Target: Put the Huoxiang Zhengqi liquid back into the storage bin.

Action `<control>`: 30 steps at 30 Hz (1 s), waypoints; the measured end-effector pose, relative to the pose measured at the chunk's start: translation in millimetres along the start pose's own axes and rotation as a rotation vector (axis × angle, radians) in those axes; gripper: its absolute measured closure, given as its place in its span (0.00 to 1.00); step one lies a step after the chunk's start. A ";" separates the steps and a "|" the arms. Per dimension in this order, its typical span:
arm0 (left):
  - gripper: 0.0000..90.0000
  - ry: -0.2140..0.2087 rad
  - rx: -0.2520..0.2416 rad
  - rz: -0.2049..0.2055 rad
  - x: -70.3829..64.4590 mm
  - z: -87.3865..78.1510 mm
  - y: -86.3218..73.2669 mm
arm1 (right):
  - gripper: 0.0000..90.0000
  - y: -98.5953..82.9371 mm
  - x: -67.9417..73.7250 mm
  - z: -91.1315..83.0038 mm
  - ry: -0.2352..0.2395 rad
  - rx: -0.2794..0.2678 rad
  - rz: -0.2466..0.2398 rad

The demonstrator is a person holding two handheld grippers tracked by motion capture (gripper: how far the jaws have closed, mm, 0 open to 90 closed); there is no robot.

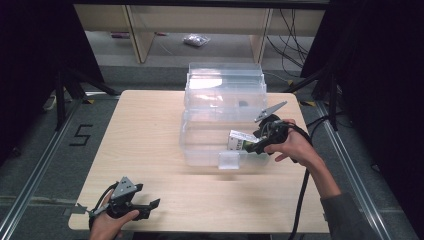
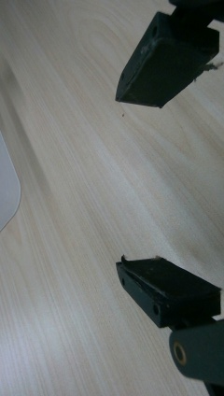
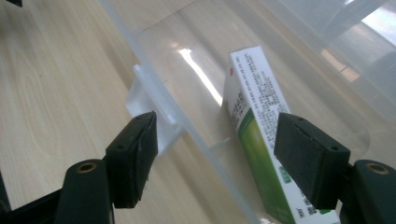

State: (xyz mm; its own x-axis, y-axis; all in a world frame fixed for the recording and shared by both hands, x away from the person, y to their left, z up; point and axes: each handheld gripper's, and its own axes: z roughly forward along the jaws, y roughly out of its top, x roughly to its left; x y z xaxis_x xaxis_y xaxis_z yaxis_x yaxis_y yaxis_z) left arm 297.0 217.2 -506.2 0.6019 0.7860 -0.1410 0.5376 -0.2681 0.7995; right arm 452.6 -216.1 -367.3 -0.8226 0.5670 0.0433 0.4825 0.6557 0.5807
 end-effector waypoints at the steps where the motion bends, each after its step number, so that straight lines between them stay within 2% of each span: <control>1: 0.17 -0.001 0.000 0.000 -0.1 0.0 0.0 | 0.35 -1.2 1.8 -0.1 -0.001 0.004 0.010; 7: 0.17 0.001 0.000 0.000 -0.1 -0.1 0.0 | 0.33 -7.8 9.2 1.3 0.009 -0.001 -0.005; 10: 0.17 0.001 0.001 0.001 -0.2 -0.1 0.1 | 0.32 -11.0 14.1 1.8 0.015 0.002 0.025; 13: 0.17 0.001 0.000 0.000 -0.1 -0.1 0.0 | 0.32 -13.6 18.2 2.8 0.016 -0.020 0.015; 14: 0.17 0.001 0.000 0.002 -0.1 -0.2 0.1 | 0.32 -14.0 19.8 1.8 0.015 -0.005 0.020; 15: 0.17 0.000 0.000 0.006 0.0 -0.3 0.3 | 0.32 -15.0 21.1 2.2 0.012 -0.013 0.012; 18: 0.17 -0.001 0.000 0.005 -0.1 -0.2 0.2 | 0.31 -18.2 29.1 4.0 0.029 -0.024 0.029; 19: 0.17 0.000 0.000 0.005 -0.1 -0.3 0.2 | 0.31 -18.5 28.8 4.2 0.038 -0.024 0.001; 27: 0.17 0.001 -0.002 0.005 0.0 -0.6 0.3 | 0.30 -25.2 37.5 6.2 0.046 -0.036 0.021; 28: 0.17 0.001 -0.002 0.005 0.0 -0.5 0.3 | 0.30 -26.0 37.9 7.1 0.050 -0.046 0.004; 29: 0.17 0.001 -0.001 0.005 -0.1 -0.5 0.3 | 0.30 -26.8 39.2 6.6 0.042 -0.045 -0.002; 30: 0.17 0.001 -0.002 0.006 -0.1 -0.6 0.4 | 0.30 -27.9 40.9 7.7 0.054 -0.048 0.002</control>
State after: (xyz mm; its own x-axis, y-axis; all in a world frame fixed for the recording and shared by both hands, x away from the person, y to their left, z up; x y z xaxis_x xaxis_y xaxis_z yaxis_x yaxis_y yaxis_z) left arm 296.8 217.3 -505.6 0.6044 0.7850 -0.1357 0.5329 -0.2718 0.8013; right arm 407.7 -207.3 -388.0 -0.8373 0.5397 0.0877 0.4704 0.6293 0.6186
